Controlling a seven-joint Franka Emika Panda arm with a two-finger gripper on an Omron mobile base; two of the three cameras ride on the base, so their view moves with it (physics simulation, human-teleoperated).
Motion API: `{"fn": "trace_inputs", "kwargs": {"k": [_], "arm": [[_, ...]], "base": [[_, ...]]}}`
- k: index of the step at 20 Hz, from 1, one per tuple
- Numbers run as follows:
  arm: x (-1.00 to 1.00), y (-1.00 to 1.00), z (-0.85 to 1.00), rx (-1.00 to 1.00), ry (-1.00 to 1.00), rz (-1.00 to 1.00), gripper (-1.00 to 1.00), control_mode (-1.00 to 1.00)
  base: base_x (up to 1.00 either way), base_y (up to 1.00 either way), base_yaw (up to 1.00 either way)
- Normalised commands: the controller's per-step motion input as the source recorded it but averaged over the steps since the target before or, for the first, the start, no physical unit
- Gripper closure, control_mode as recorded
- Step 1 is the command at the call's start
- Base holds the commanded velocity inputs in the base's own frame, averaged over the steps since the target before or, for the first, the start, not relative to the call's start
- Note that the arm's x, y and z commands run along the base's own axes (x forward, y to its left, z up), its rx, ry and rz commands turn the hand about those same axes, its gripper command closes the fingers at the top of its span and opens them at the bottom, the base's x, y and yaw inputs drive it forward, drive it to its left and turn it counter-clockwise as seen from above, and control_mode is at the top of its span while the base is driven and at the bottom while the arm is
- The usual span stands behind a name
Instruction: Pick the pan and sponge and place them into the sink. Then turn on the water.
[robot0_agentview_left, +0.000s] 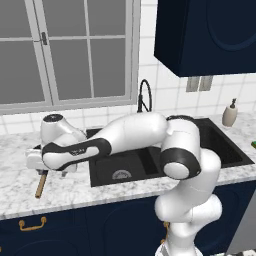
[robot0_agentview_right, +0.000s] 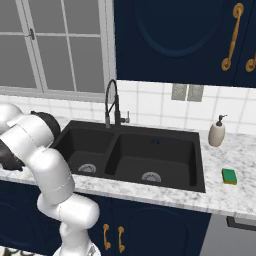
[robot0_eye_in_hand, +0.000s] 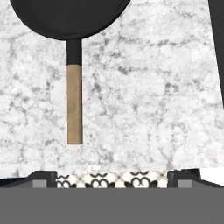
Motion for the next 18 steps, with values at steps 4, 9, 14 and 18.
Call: {"fn": "trace_inputs", "kwargs": {"k": [4,9,14,18], "arm": [[0.03,0.26,-0.17,0.0,0.0,0.04,-1.0,-1.0],[0.11,0.33,-0.15,-0.01,0.0,0.02,-1.0,-1.0],[0.08,0.09,-0.1,0.0,0.0,0.01,-1.0,-1.0],[0.14,0.01,-0.13,0.0,0.0,0.0,-1.0,-1.0]], "base": [[0.0,0.0,0.0],[0.0,0.0,0.0],[0.0,0.0,0.0],[0.0,0.0,0.0]]}}
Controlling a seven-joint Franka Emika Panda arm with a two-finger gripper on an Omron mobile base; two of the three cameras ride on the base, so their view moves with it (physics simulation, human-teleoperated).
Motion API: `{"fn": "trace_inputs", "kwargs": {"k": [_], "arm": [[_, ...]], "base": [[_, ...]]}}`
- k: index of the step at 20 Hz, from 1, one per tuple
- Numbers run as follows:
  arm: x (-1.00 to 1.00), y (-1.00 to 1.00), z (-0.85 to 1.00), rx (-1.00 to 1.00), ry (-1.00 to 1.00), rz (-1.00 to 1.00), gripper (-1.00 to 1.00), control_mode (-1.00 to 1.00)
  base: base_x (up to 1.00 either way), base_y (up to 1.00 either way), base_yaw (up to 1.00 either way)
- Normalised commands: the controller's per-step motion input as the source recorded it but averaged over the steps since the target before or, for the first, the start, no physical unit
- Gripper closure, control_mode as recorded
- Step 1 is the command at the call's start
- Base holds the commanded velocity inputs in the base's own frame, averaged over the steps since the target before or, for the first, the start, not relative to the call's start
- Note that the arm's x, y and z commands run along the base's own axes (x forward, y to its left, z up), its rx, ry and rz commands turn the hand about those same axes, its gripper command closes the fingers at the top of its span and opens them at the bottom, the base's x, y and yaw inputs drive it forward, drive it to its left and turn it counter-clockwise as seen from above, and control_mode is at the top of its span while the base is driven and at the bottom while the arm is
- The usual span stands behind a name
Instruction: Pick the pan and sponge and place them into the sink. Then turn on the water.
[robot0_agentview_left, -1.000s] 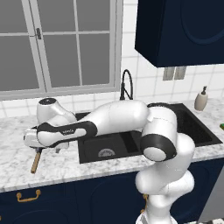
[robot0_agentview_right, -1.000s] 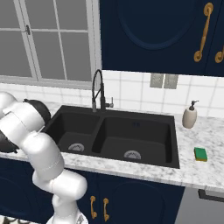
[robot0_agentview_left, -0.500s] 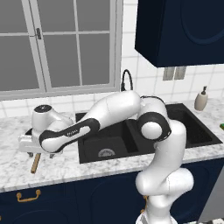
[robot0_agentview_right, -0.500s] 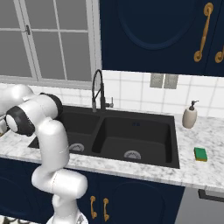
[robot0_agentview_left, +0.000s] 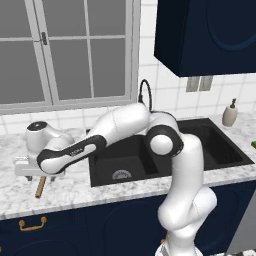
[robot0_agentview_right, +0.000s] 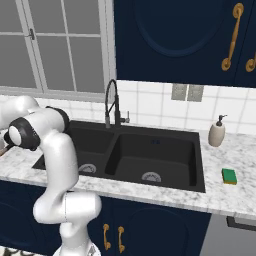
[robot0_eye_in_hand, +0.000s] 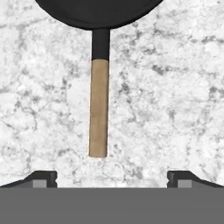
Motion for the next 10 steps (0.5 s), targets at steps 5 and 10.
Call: {"fn": "trace_inputs", "kwargs": {"k": [5,10], "arm": [[0.23,0.0,-0.29,0.0,0.0,0.0,-1.0,-1.0],[0.22,-0.06,-0.35,0.0,-0.01,0.0,-1.0,-1.0]], "base": [[0.0,0.0,0.0],[0.0,0.0,0.0]]}}
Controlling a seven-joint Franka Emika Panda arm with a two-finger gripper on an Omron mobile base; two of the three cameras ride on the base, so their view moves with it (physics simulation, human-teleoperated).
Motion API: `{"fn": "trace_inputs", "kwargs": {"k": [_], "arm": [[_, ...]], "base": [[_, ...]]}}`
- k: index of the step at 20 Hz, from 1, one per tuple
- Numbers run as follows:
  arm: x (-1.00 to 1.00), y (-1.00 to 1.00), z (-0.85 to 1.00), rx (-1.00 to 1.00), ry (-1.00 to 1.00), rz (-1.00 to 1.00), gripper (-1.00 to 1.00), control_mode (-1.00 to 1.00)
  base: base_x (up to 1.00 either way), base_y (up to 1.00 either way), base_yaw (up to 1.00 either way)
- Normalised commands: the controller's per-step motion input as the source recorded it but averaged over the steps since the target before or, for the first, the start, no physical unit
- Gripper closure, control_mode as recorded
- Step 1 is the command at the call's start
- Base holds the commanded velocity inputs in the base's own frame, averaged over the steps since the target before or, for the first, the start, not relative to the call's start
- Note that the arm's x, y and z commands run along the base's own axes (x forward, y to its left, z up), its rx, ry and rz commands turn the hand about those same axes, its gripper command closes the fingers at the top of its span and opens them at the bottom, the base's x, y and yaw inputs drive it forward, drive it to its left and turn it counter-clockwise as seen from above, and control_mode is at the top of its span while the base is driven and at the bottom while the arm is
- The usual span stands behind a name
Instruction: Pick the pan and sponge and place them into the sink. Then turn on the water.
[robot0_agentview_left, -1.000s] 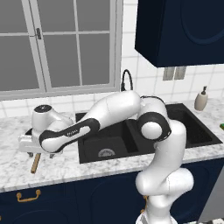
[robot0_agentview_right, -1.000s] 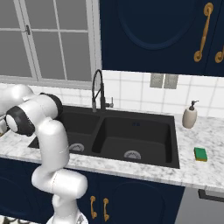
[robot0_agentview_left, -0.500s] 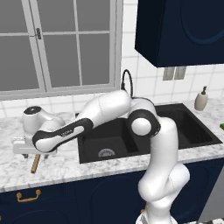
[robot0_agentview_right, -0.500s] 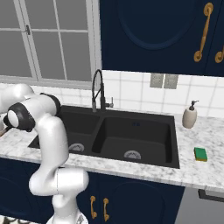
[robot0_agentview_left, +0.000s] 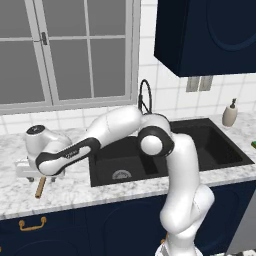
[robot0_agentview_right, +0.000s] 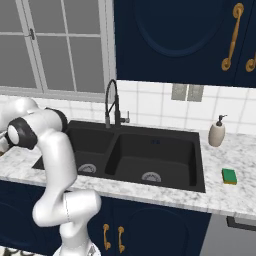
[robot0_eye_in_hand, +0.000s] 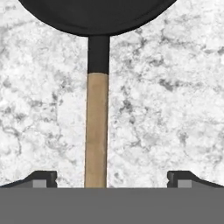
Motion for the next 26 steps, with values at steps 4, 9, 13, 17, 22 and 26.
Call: {"fn": "trace_inputs", "kwargs": {"k": [4,9,13,17,22,26], "arm": [[0.33,0.03,-0.26,0.0,-0.01,0.0,-1.0,-1.0],[0.27,0.01,-0.33,0.0,0.0,0.0,-1.0,-1.0],[0.24,0.19,-0.31,0.0,0.0,0.0,-1.0,-1.0],[0.18,0.27,-0.19,0.0,0.0,0.0,-1.0,-1.0],[0.15,0.22,-0.11,0.0,0.0,0.0,-1.0,-1.0],[0.0,0.0,0.0,0.0,0.0,0.0,-1.0,-1.0]], "base": [[0.0,0.0,0.0],[0.0,0.0,0.0],[0.0,0.0,0.0],[0.0,0.0,0.0],[0.0,0.0,0.0],[0.0,0.0,0.0]]}}
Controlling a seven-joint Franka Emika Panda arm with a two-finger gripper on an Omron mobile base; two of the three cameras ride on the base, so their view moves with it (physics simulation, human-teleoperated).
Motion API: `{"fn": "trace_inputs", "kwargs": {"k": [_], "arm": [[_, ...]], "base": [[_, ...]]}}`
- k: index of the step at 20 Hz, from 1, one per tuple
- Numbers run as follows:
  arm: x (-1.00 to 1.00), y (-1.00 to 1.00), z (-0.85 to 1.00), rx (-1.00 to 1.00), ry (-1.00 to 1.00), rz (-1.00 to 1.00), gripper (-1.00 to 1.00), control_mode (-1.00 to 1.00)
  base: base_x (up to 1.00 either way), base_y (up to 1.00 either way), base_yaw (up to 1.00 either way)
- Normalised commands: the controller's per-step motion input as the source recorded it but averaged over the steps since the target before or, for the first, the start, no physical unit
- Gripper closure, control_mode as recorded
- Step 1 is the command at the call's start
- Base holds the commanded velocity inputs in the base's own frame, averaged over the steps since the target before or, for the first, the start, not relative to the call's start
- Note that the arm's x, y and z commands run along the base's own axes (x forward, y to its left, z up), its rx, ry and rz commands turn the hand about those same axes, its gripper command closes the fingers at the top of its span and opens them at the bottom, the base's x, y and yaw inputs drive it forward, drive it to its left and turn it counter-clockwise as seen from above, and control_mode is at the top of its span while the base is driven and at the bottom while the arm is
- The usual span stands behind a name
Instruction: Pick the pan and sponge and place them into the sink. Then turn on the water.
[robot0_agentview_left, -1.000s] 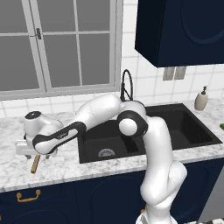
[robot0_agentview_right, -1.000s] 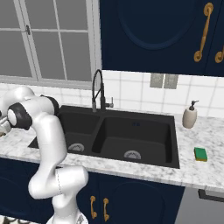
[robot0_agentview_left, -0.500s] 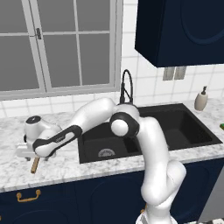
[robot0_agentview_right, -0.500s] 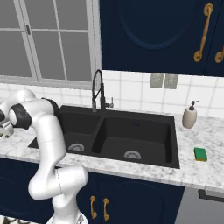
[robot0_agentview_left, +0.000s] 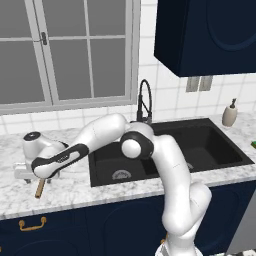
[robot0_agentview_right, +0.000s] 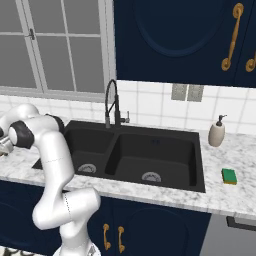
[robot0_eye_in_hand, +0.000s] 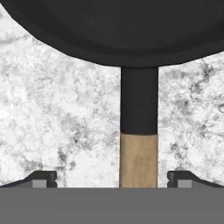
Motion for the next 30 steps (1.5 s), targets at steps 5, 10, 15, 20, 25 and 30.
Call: {"fn": "trace_inputs", "kwargs": {"k": [5,10,15,20,25,30], "arm": [[0.0,0.0,0.0,0.0,0.0,0.0,1.0,-1.0],[0.0,0.0,0.0,0.0,0.0,0.0,1.0,-1.0],[0.0,0.0,0.0,0.0,0.0,0.0,1.0,-1.0],[0.0,-0.04,0.0,0.0,0.01,0.0,1.0,-1.0],[-0.02,-0.04,-0.46,0.0,0.07,0.0,1.0,-1.0],[0.0,0.0,-0.85,-0.01,0.01,0.0,1.0,-1.0]], "base": [[0.0,0.0,0.0],[0.0,0.0,0.0],[0.0,0.0,0.0],[0.0,0.0,0.0],[0.0,0.0,0.0],[0.0,0.0,0.0]]}}
